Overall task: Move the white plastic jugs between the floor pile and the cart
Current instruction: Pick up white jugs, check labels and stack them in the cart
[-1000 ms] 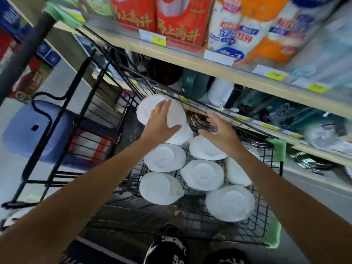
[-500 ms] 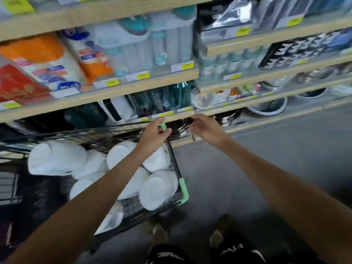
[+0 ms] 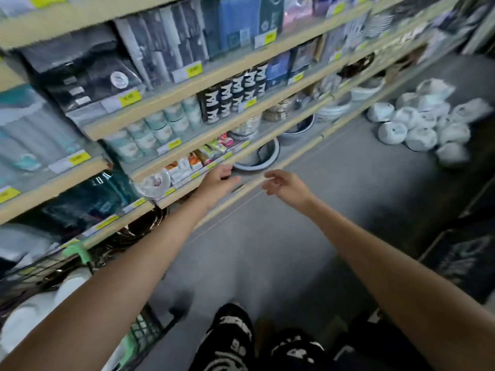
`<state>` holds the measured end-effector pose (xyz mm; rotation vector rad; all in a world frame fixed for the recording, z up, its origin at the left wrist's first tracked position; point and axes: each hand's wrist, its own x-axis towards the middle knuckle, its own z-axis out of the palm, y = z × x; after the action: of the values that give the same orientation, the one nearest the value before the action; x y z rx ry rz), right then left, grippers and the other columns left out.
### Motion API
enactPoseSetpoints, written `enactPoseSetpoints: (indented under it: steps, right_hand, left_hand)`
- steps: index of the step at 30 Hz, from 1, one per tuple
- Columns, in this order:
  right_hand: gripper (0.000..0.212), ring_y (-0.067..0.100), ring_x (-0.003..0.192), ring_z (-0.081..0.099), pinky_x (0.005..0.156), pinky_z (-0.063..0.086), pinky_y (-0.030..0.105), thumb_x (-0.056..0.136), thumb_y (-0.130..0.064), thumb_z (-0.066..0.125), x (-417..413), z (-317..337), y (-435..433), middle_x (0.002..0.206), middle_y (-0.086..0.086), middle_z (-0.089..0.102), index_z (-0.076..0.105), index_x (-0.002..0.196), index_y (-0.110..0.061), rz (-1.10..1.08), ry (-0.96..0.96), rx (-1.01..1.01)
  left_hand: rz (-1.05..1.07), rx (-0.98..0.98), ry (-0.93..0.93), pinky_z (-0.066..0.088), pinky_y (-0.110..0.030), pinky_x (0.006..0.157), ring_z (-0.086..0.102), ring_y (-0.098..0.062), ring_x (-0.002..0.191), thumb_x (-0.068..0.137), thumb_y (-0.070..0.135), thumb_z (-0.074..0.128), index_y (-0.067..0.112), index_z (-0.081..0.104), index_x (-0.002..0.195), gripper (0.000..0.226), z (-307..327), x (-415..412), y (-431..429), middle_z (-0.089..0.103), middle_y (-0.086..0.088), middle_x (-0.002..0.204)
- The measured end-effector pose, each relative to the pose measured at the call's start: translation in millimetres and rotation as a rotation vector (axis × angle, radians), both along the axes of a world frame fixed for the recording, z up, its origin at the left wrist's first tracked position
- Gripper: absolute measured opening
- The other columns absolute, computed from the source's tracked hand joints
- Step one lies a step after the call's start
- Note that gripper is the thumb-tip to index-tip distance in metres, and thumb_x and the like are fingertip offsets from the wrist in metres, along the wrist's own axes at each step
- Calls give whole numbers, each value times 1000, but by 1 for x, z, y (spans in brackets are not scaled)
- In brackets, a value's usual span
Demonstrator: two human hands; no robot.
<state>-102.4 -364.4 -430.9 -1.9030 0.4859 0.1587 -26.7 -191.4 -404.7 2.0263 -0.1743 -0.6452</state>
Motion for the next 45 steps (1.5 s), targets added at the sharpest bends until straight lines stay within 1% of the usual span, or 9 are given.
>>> enactPoseSetpoints:
  steps: [3, 8, 16, 22, 25, 33, 39, 42, 45]
  right_hand:
    - [18, 22, 81, 59, 62, 45, 14, 94, -8, 53, 1, 5, -50, 101, 23, 66, 60, 111, -10, -82, 3, 24]
    - [29, 16, 74, 59, 54, 42, 8, 96, -10, 52, 24, 3, -142, 100, 13, 66, 56, 123, -1, -196, -21, 65]
    - [29, 18, 82, 61, 66, 42, 24, 97, -15, 51, 96, 2, -313, 100, 6, 66, 53, 125, -7, -393, 24, 123]
    - [23, 18, 86, 62, 67, 43, 25, 98, -16, 50, 131, 6, -426, 105, 8, 68, 55, 121, -12, -535, 34, 136]
    - [24, 17, 84, 61, 65, 43, 23, 99, -16, 49, 138, 6, -478, 105, 8, 67, 55, 122, -11, -607, 40, 149]
    - [28, 19, 87, 61, 66, 43, 24, 98, -14, 49, 150, -14, -646, 111, 12, 68, 55, 125, -8, -760, 54, 173]
    - [23, 14, 81, 62, 71, 45, 26, 97, -16, 50, 170, -21, -803, 101, 4, 68, 54, 120, -14, -758, 84, 178]
    - [23, 13, 80, 62, 70, 45, 26, 96, -17, 52, 180, -20, -871, 96, 1, 68, 55, 118, -15, -748, 98, 200]
    - [23, 13, 78, 62, 68, 43, 26, 94, -14, 53, 191, -21, -929, 97, 3, 68, 55, 117, -14, -757, 100, 223]
  left_hand:
    - [-82, 16, 6, 38, -28, 98, 48, -18, 127, 94, 23, 59, 11, 46, 138, 48, 3, 15, -55, 50, -5, 140]
    - [-199, -17, -8, 38, -26, 97, 49, -19, 127, 93, 17, 60, 8, 45, 138, 48, 1, 55, -158, 49, -8, 140]
    - [-466, 35, -18, 34, -28, 105, 45, -17, 130, 92, 23, 62, 12, 41, 142, 56, -3, 154, -355, 46, -4, 145]
    - [-640, 70, -9, 36, -32, 109, 46, -17, 130, 91, 27, 62, 13, 41, 143, 57, 1, 201, -497, 46, -4, 144]
    - [-704, 51, 7, 35, -27, 105, 46, -17, 130, 92, 24, 62, 10, 42, 142, 56, 1, 213, -563, 46, -7, 143]
    - [-835, 105, 17, 35, -27, 103, 44, -19, 132, 94, 22, 59, 8, 33, 146, 61, -13, 230, -750, 41, -8, 148]
    - [-877, 169, 29, 36, -30, 107, 44, -18, 131, 92, 26, 61, 13, 35, 145, 61, -13, 247, -905, 42, -5, 148]
    - [-894, 191, 37, 39, -26, 99, 45, -16, 129, 93, 25, 60, 12, 38, 143, 56, -10, 252, -971, 43, -5, 147]
    - [-873, 171, 35, 37, -13, 76, 46, -14, 127, 94, 20, 58, 9, 40, 140, 51, -10, 261, -1030, 46, -4, 143]
